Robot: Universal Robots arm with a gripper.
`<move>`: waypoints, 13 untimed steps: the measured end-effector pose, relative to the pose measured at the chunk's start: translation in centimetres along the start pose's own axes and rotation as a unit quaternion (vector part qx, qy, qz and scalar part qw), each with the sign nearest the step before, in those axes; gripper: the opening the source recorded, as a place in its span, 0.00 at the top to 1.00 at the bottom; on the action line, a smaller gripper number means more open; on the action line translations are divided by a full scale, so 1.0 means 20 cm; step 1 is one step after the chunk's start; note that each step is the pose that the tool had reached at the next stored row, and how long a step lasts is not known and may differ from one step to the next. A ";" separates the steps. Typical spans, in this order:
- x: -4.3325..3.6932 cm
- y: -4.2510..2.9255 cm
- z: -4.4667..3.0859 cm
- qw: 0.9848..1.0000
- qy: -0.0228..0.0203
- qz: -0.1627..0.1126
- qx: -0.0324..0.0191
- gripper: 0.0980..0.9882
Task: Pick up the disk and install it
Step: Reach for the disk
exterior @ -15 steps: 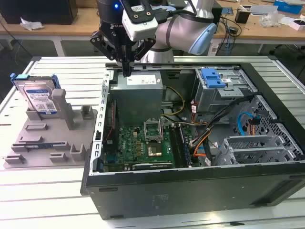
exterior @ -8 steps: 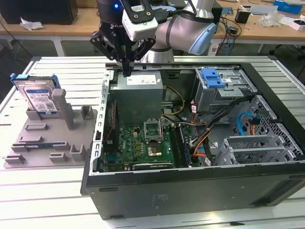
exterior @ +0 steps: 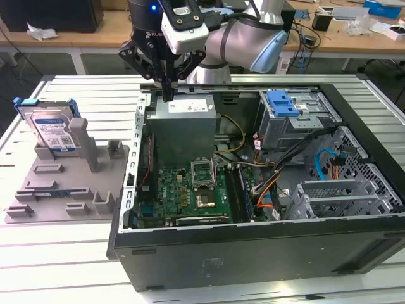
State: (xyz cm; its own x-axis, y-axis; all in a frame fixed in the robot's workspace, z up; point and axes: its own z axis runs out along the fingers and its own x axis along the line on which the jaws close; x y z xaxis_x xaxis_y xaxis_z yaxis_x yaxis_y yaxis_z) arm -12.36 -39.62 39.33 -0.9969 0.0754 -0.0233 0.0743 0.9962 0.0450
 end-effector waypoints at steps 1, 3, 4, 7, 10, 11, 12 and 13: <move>0.016 0.018 0.000 1.000 0.000 0.000 0.000 0.99; 0.088 0.078 0.002 1.000 0.000 0.000 0.000 0.99; 0.132 0.092 0.002 1.000 0.000 0.000 0.000 0.99; 0.260 0.114 0.002 1.000 0.000 0.000 0.000 0.99; 0.331 0.124 0.002 1.000 0.000 0.000 0.000 0.99; 0.357 0.128 0.002 1.000 0.000 0.000 0.000 0.99; 0.381 0.132 0.002 1.000 0.000 0.000 0.000 0.99; 0.408 0.136 0.002 1.000 0.000 0.000 0.000 0.99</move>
State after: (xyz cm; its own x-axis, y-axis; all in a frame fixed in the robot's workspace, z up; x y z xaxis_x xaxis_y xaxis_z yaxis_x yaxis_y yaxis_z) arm -20.29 -36.29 39.23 -0.9969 0.0754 -0.0234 0.0743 0.9962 0.0450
